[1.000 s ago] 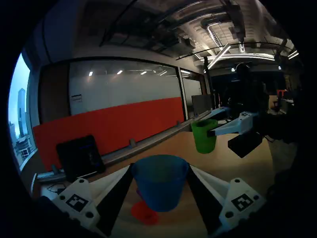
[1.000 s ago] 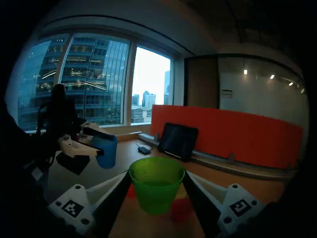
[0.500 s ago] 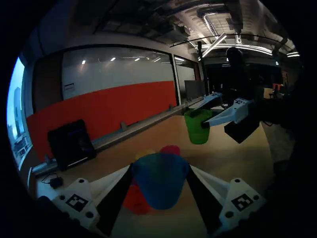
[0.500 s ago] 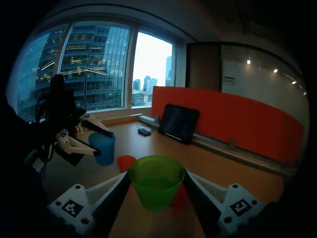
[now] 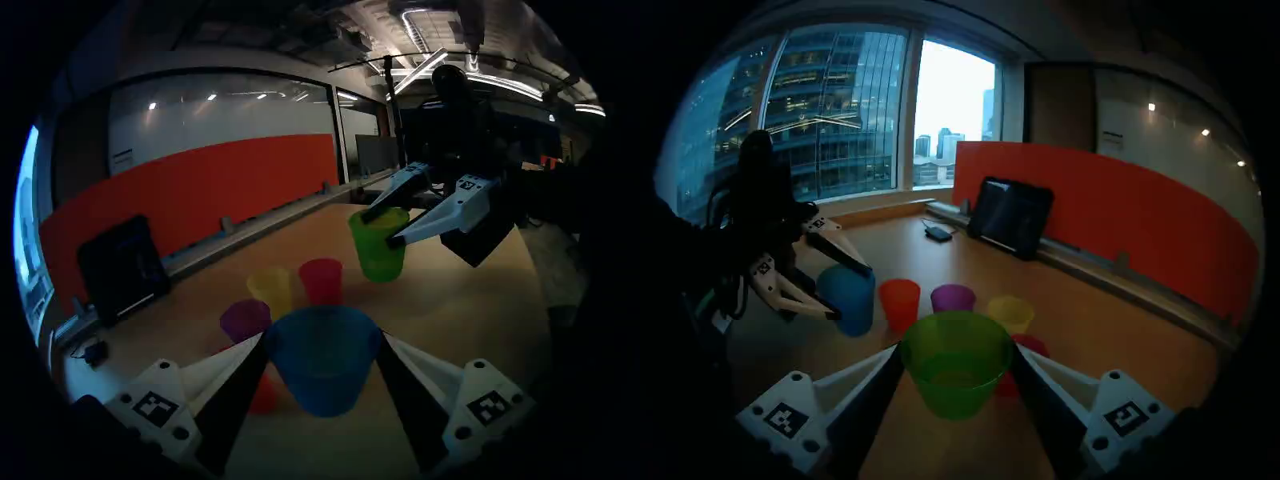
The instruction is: Pour water
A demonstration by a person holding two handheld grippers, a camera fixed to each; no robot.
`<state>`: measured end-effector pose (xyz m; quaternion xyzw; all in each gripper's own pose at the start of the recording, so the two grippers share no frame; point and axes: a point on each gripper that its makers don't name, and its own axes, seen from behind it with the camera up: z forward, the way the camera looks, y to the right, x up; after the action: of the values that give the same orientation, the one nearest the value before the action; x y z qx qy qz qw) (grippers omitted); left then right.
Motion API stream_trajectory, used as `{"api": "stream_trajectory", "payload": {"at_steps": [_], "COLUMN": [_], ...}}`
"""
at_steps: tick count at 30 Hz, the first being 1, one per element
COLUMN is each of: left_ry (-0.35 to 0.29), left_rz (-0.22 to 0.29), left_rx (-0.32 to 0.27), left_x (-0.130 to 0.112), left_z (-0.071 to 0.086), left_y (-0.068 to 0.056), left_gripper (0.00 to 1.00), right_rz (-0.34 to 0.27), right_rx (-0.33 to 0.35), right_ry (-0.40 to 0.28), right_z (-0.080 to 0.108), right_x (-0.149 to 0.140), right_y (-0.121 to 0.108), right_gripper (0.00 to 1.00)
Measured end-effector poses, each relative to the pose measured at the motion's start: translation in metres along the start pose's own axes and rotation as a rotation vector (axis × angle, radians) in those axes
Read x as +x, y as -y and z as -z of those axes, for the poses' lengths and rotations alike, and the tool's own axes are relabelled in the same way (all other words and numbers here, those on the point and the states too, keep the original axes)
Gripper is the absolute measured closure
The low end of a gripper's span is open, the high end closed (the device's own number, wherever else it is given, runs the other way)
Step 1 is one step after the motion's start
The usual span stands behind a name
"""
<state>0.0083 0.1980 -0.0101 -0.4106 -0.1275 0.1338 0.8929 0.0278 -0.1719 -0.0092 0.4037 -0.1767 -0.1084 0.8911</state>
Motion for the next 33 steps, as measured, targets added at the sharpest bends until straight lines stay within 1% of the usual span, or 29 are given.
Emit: {"api": "stream_trajectory", "payload": {"at_steps": [11, 17, 23, 33], "left_ry": [0.057, 0.082, 0.109, 0.142], "left_rz": [-0.019, -0.014, -0.015, -0.010], "left_rx": [-0.032, -0.042, -0.042, -0.040], "left_x": [-0.027, -0.041, -0.053, -0.068], "left_z": [-0.010, -0.015, -0.018, -0.022], "left_y": [-0.013, -0.017, -0.017, -0.013], "left_gripper": [0.10, 0.09, 0.10, 0.10], "right_rz": [-0.004, 0.003, 0.012, 0.007], "right_rx": [0.001, 0.000, 0.001, 0.000], "right_ry": [0.053, 0.085, 0.113, 0.137], "right_z": [-0.007, -0.013, -0.017, -0.020], "right_x": [-0.024, -0.038, -0.051, -0.066], "right_y": [-0.004, -0.006, -0.006, -0.006], "right_gripper": [0.06, 0.06, 0.06, 0.06]}}
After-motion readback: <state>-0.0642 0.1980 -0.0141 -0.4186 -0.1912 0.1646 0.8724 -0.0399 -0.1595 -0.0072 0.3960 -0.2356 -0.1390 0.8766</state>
